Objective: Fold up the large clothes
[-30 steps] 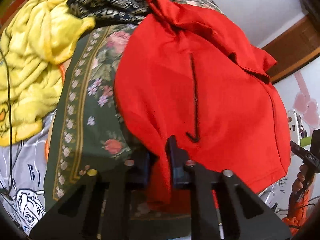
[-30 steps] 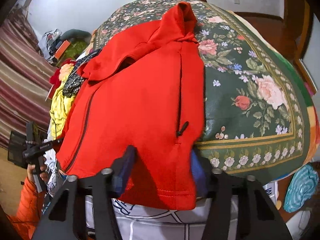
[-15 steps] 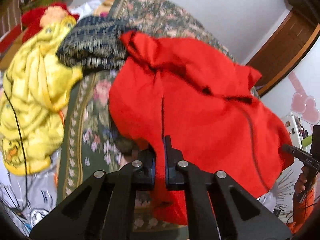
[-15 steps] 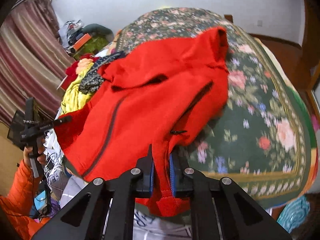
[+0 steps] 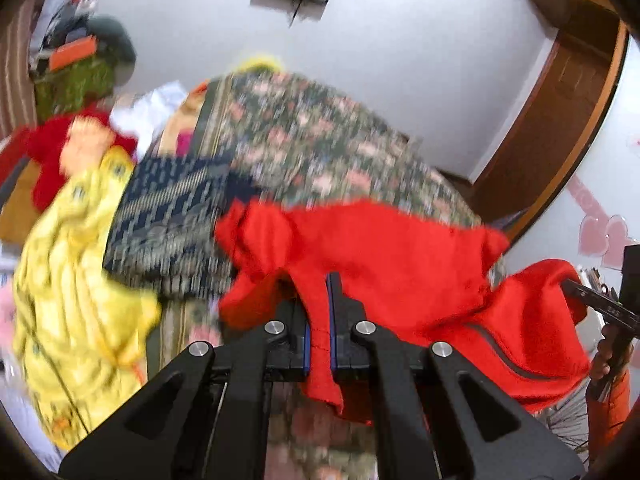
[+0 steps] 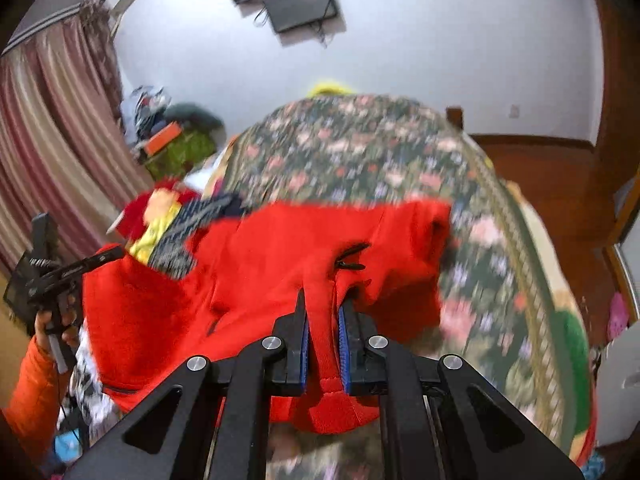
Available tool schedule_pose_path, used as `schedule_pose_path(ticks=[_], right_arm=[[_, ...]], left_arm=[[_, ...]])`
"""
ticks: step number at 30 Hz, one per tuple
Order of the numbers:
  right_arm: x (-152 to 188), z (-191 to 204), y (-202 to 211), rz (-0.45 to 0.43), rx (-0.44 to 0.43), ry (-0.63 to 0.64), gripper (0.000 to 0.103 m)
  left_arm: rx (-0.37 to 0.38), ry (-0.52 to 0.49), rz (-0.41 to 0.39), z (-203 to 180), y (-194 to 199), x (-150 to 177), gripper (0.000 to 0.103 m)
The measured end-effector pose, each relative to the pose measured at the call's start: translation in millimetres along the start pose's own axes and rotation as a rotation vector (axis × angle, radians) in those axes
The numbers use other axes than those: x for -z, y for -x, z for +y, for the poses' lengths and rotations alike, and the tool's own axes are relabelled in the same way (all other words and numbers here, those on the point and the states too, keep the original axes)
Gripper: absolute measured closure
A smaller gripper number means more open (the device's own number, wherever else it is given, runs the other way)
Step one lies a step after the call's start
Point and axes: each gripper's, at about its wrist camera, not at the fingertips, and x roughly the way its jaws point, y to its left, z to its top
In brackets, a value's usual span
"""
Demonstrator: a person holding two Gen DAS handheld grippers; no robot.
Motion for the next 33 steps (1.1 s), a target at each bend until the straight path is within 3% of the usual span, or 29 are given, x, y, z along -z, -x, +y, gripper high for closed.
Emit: schedule_pose_path(ticks=[4, 9, 16, 21, 22, 24, 25, 26, 30, 33], right_arm=[[-50, -27, -28, -0.038, 0.033, -0.083, 0.094], [-86, -51, -89, 0.004, 0.119, -0.109, 0.094], [-102, -95, -179, 0.145, 0.190, -0.115, 0.093], [-106, -117, -186, 0.127, 0.146, -0.153, 0.087], [-107, -119, -186, 0.121, 0.157, -0.150, 0.081], [-107, -120, -182, 0.097, 0.243, -0.127, 0.047], [-106, -120, -177, 0.070, 0.322, -0.103, 0.018], [-104, -119, -173, 0.043, 0.363, -0.083, 0.009], [-101, -110, -158, 0.043, 0.411, 0.012, 0.009], [-107, -93, -129, -0.067, 0.575, 0.119, 0.009]], left_arm=[[-0.027, -0.014, -0.060, -5, -23, -48, 0.098], [-0.107, 0.037, -0.037, 11, -87, -85, 0.098], [-0.226, 0.130, 0.133, 60, -203, -84, 0.098], [-0.278, 0.081, 0.202, 64, -248, -68, 0.097], [-0.294, 0.057, 0.212, 61, -255, -65, 0.097], [-0.316, 0.031, 0.225, 57, -263, -63, 0.097], [-0.331, 0.017, 0.232, 56, -267, -61, 0.096], [-0.336, 0.012, 0.239, 56, -269, -60, 0.096], [-0.331, -0.002, 0.273, 53, -273, -63, 0.093], [-0.337, -0.016, 0.257, 47, -258, -73, 0.093]])
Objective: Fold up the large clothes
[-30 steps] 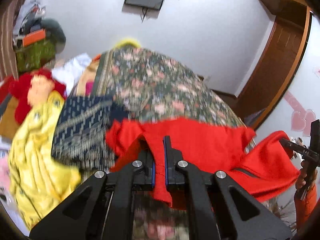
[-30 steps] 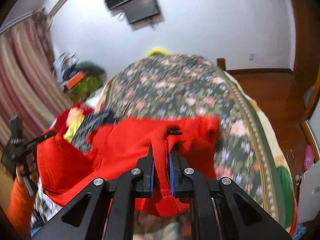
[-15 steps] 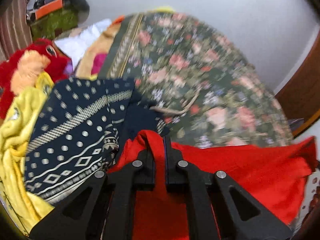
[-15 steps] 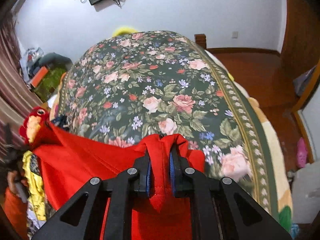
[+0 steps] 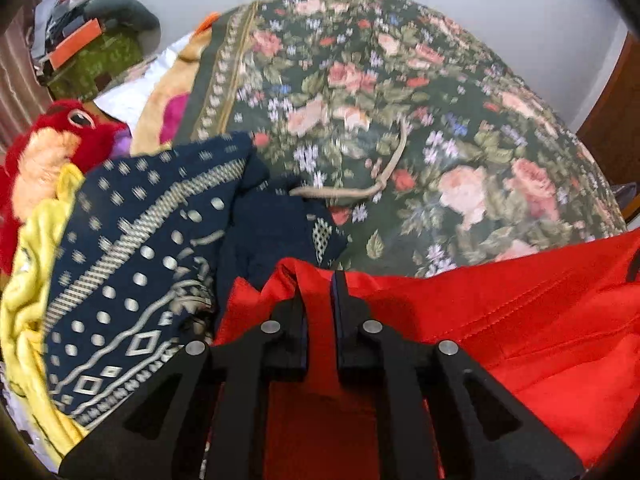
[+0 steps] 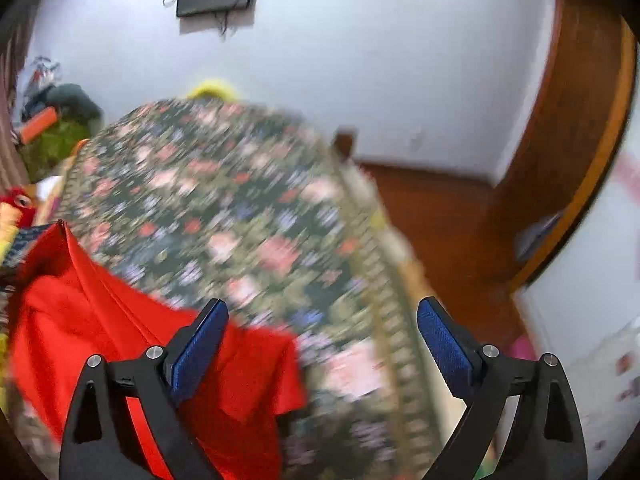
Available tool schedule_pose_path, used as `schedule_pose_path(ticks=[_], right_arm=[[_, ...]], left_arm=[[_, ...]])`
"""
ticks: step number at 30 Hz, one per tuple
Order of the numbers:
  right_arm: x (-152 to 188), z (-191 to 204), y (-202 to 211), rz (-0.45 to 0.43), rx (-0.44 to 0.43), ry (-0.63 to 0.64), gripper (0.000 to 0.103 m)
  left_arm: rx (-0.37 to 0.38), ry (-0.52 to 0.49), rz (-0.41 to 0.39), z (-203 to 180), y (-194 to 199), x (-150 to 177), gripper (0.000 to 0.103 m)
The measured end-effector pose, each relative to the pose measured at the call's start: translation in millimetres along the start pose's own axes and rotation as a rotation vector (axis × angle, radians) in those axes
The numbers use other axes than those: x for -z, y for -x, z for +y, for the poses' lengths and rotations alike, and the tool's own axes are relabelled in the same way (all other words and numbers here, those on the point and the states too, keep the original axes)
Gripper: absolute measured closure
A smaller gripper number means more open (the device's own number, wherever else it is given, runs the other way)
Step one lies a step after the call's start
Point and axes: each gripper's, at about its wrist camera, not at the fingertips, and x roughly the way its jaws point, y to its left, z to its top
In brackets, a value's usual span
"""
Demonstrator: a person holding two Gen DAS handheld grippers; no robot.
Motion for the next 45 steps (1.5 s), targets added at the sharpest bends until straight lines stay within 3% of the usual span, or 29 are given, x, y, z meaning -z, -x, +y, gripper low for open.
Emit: schedule_pose_path(ticks=[2, 6, 8, 10, 12, 15, 21, 24, 28, 30, 31, 32, 34, 39, 41, 45], right_arm=[[-10, -12, 14, -0.045, 0.102, -0.026, 0.008], [-19, -44, 29, -0.007, -0.026, -0.130, 0.008], [-15, -46, 35, 0.014, -0.075, -0.128, 0.008], [-6, -41, 39, 0.051, -0.144, -0.120, 0.008], [4, -31, 38, 0.086, -0.201, -0.112, 0.008], [23, -7, 38, 0.155, -0.293, -0.093, 0.008], [78, 45, 21, 0.309, -0.421, -0.020, 0.008], [110, 56, 5, 0.390, -0.341, 0.067, 0.008], [138, 32, -4, 0.436, -0.262, 0.100, 0.008], [145, 14, -4, 0.434, -0.241, 0.091, 0.008], [148, 3, -6, 0.440, -0.187, 0.087, 0.008], [150, -11, -9, 0.452, -0.081, 0.095, 0.008], [152, -36, -9, 0.448, -0.036, 0.045, 0.008], [150, -73, 16, 0.396, -0.223, -0.194, 0.008], [147, -66, 25, 0.363, -0.318, -0.237, 0.009], [138, -34, 23, 0.355, -0.440, -0.243, 0.016]], left_arm=[[-0.002, 0.001, 0.006, 2, 8, -5, 0.092], [0.075, 0.052, 0.002, 13, 35, -13, 0.081], [0.080, 0.046, -0.030, 14, 53, -15, 0.069], [0.023, 0.021, -0.100, 12, 77, -15, 0.038], [-0.027, 0.004, -0.183, 12, 101, -12, 0.028], [-0.008, -0.005, -0.191, 14, 118, -6, 0.027], [0.115, -0.092, -0.063, -6, 107, 54, 0.026], [0.143, -0.140, 0.016, -23, 87, 90, 0.026], [0.093, -0.212, 0.070, -40, 53, 131, 0.021], [0.082, -0.175, 0.058, -35, 44, 132, 0.007], [0.071, -0.154, 0.054, -30, 40, 131, 0.004], [0.061, -0.138, 0.052, -26, 37, 128, 0.004], [0.073, -0.113, 0.065, -18, 31, 126, 0.004], [0.038, -0.116, 0.035, -16, 43, 131, 0.004], [0.018, -0.088, 0.024, -10, 49, 133, 0.004], [0.067, 0.019, 0.028, 18, 66, 145, 0.004]])
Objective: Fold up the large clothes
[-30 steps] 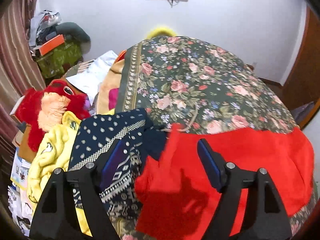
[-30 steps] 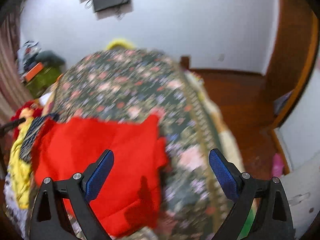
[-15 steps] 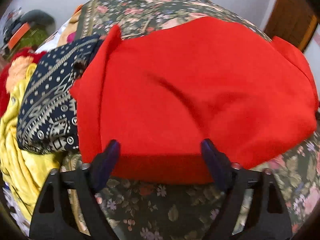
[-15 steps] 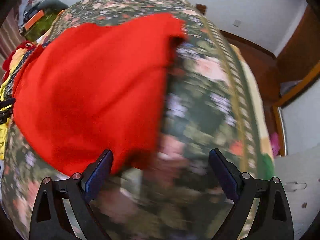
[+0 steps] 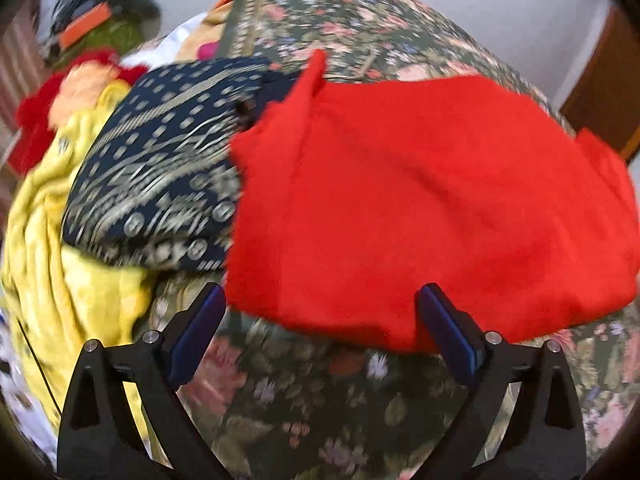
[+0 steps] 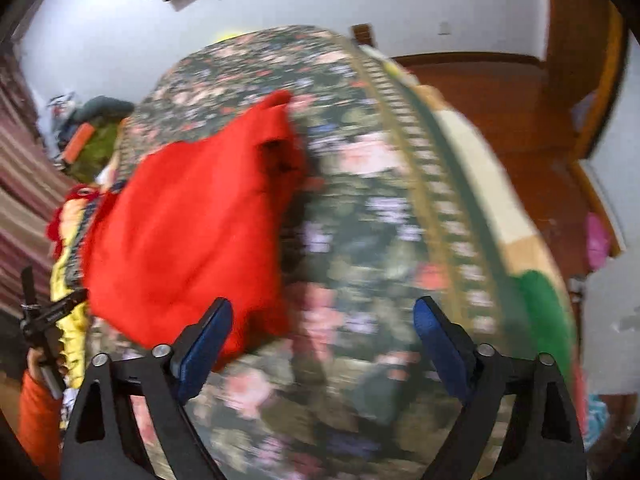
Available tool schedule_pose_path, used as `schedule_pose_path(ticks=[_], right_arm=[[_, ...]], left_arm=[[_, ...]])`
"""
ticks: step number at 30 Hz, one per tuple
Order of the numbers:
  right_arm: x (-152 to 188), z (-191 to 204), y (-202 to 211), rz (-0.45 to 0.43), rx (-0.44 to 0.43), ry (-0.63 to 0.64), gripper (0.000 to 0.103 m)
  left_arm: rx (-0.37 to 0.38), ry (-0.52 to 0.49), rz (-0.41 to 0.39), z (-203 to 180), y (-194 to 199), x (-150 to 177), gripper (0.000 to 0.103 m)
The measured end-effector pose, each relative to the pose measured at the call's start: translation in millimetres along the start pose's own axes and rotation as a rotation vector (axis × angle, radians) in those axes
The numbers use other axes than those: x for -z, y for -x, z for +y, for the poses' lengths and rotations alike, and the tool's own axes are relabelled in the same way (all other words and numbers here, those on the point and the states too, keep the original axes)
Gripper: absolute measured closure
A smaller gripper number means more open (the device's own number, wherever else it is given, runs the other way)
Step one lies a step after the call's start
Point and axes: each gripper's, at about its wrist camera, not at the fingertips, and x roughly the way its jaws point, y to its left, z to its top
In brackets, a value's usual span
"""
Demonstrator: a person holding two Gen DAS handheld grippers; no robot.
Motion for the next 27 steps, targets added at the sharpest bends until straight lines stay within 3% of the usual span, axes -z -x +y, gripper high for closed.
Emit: schedule_pose_path(ticks=[2, 7, 11, 15, 17, 19, 23, 24, 27], right_arm=[[-6, 13, -16, 0.029, -0.048, 0.003, 0.024], [-12, 35, -56, 0.101, -0.100, 0.009, 0.035], [-11, 46, -65, 0.108, -0.068, 0.050, 0.036], [-13, 53, -58, 0.098, 0.004, 0.100, 0.036], [-17, 58, -45, 0.066, 0.055, 0.136, 0.036], [-24, 62, -32, 0.026, 0.089, 0.160, 0.036], [-41, 78, -4, -0.051, 0.095, 0.182, 0.036], [-45, 85, 0, -0.067, 0.081, 0.191, 0.036], [-53, 110, 4, -0.089, 0.041, 0.230, 0.036]], left_arm=[[0.037, 0.085, 0.005, 21, 8, 8, 0.004], [0.209, 0.318, 0.054, 70, 11, 33, 0.005], [0.325, 0.436, 0.092, 79, -6, 44, 0.006], [0.380, 0.463, 0.085, 68, -18, 36, 0.006], [0.472, 0.473, 0.094, 54, -26, 29, 0.006], [0.518, 0.480, 0.112, 40, -36, 22, 0.006], [0.492, 0.453, 0.072, 22, -50, 4, 0.006], [0.488, 0.447, 0.052, 16, -52, -2, 0.008], [0.478, 0.429, 0.019, 9, -58, -15, 0.030]])
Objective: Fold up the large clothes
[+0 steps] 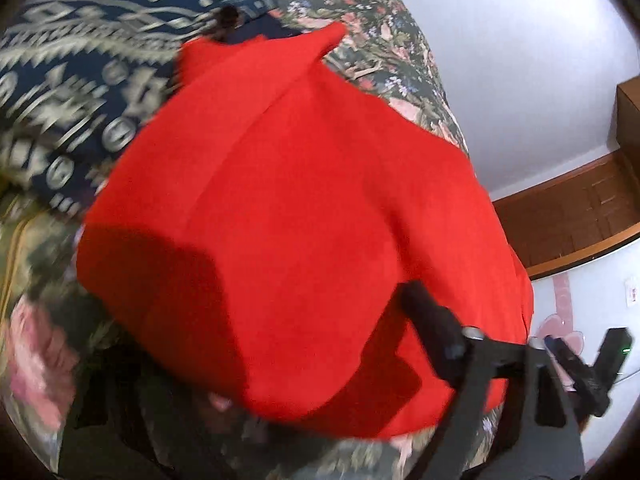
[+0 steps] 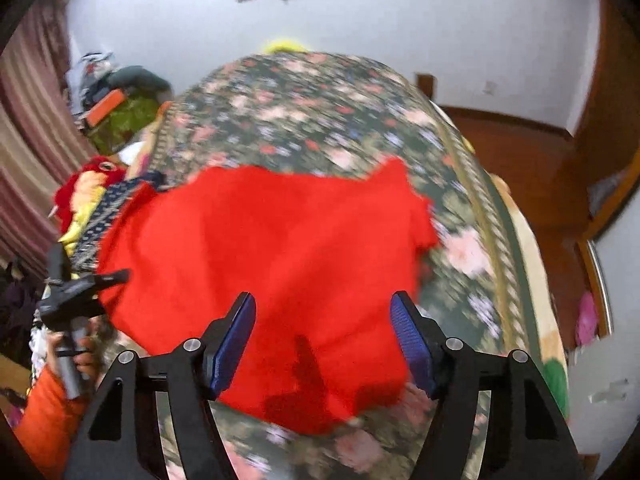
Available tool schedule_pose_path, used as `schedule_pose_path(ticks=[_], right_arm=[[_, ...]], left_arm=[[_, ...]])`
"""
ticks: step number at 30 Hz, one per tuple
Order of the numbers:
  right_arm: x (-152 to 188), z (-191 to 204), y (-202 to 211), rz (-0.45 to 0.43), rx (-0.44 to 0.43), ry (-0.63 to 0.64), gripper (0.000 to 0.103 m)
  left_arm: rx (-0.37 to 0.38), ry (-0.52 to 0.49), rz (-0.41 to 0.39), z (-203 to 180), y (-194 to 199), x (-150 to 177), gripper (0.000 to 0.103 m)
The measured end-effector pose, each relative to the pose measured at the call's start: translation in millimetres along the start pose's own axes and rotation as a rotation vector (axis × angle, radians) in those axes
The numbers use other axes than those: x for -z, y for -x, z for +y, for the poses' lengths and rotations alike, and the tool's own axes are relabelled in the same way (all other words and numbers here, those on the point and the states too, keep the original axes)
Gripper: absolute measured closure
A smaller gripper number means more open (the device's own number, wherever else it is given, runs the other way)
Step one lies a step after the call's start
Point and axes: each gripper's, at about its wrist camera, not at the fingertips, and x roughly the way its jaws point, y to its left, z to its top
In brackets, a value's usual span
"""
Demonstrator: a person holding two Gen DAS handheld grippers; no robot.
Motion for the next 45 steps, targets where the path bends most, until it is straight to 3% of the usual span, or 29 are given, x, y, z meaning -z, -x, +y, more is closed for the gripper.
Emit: schedule_pose_path(ticks=[2, 6, 7, 11, 15, 18, 19, 24, 27, 30, 36, 41, 45], right_arm=[[-9, 21, -6, -0.002, -0.020, 0.043, 0.035], [-21, 64, -32, 0.027, -0.067, 0.113, 0.035], [-23, 75, -41, 0.042, -0.082, 0.127, 0.035], [-30, 116, -83, 0.114, -0.139, 0.167, 0.035], [-29, 144, -117, 0.195, -0.182, 0.178, 0.035], [-17, 167, -134, 0.233, -0.198, 0.242, 0.034], [-12, 173, -136, 0.233, -0.199, 0.267, 0.030], [-2, 184, -132, 0.238, -0.209, 0.305, 0.026], [-6, 163, -115, 0.245, -0.272, 0.230, 0.026], [-8, 126, -87, 0.218, -0.302, 0.132, 0.026], [-5, 34, -14, 0.068, -0.165, 0.045, 0.026], [4, -31, 39, -0.032, -0.096, -0.034, 0.026], [21, -77, 70, -0.073, -0.041, -0.104, 0.026]], left_arm=[[-0.002, 0.004, -0.028, -2, -1, -7, 0.041], [-0.016, 0.076, -0.105, 4, 3, -19, 0.082], [-0.014, 0.086, -0.114, 6, 5, -19, 0.086], [-0.032, 0.037, -0.169, -7, 28, -22, 0.092], [-0.022, -0.047, -0.268, -25, 72, -14, 0.096], [-0.054, -0.118, -0.364, -41, 106, -10, 0.100], [-0.064, -0.131, -0.381, -43, 113, -8, 0.100], [-0.136, -0.132, -0.372, -47, 106, -19, 0.101], [-0.123, -0.130, -0.376, -58, 105, -22, 0.101], [-0.133, -0.212, -0.394, -98, 104, -28, 0.101], [-0.122, -0.467, -0.430, -227, 85, -25, 0.101], [-0.035, -0.730, -0.410, -344, 53, 29, 0.101], [-0.001, -0.906, -0.320, -370, 23, 90, 0.101]])
